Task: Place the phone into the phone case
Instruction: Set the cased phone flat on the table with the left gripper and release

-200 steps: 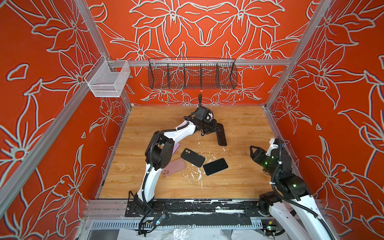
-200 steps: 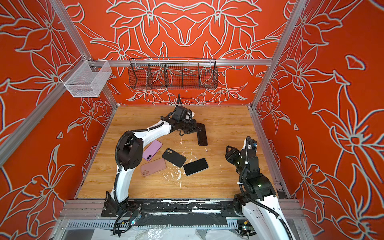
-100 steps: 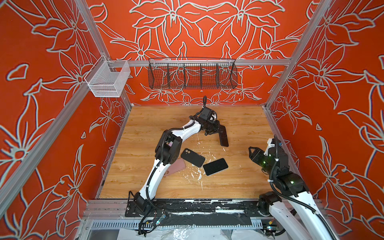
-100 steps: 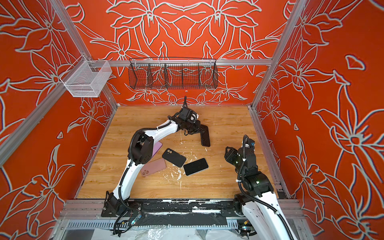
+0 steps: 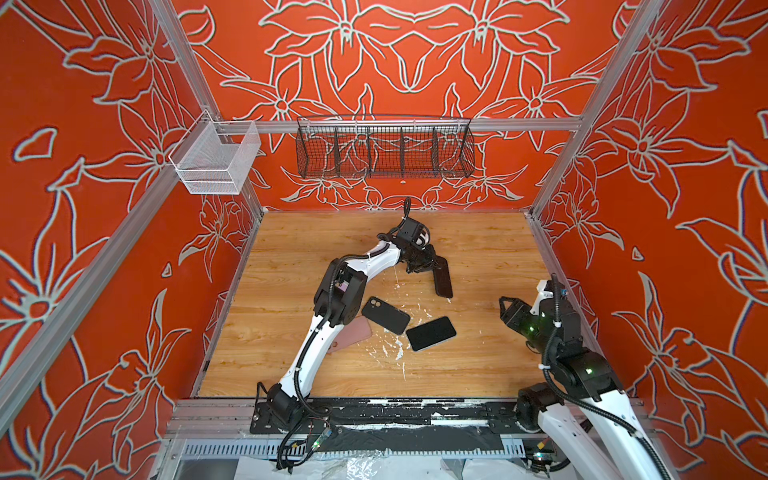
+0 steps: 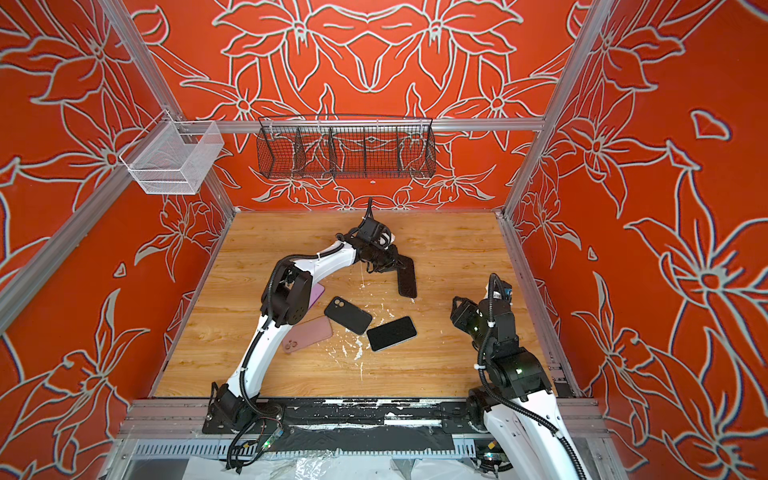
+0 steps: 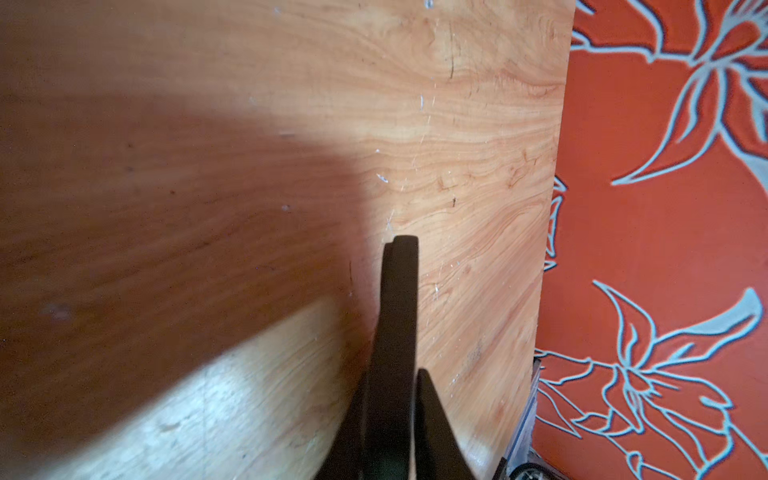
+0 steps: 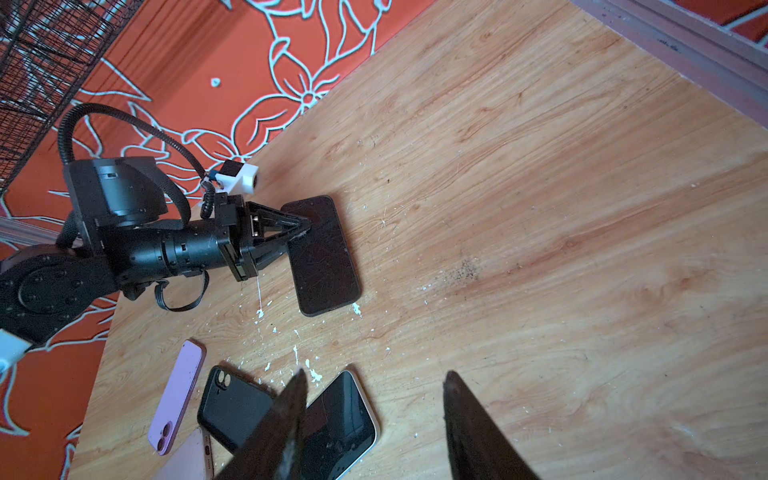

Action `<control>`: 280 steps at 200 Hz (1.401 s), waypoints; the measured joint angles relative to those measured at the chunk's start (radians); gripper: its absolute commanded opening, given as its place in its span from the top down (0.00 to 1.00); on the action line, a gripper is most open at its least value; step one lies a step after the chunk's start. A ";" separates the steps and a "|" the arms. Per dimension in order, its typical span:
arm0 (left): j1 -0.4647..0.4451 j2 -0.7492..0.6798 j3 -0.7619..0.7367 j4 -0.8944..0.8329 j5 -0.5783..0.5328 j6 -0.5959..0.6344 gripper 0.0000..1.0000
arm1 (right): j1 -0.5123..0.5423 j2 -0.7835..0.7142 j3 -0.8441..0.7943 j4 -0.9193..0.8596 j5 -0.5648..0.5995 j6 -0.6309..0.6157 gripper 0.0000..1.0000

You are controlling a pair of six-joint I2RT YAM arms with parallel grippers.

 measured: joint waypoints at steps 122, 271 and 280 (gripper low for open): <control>0.034 0.020 -0.052 0.028 0.009 0.008 0.72 | 0.000 -0.018 0.000 -0.018 0.000 0.004 0.47; -0.021 -0.173 -0.427 0.269 -0.002 -0.138 0.55 | -0.002 0.436 0.001 0.196 -0.144 -0.028 0.31; -0.028 -0.180 -0.442 0.280 -0.002 -0.146 0.55 | -0.002 0.450 0.003 0.209 -0.148 -0.028 0.31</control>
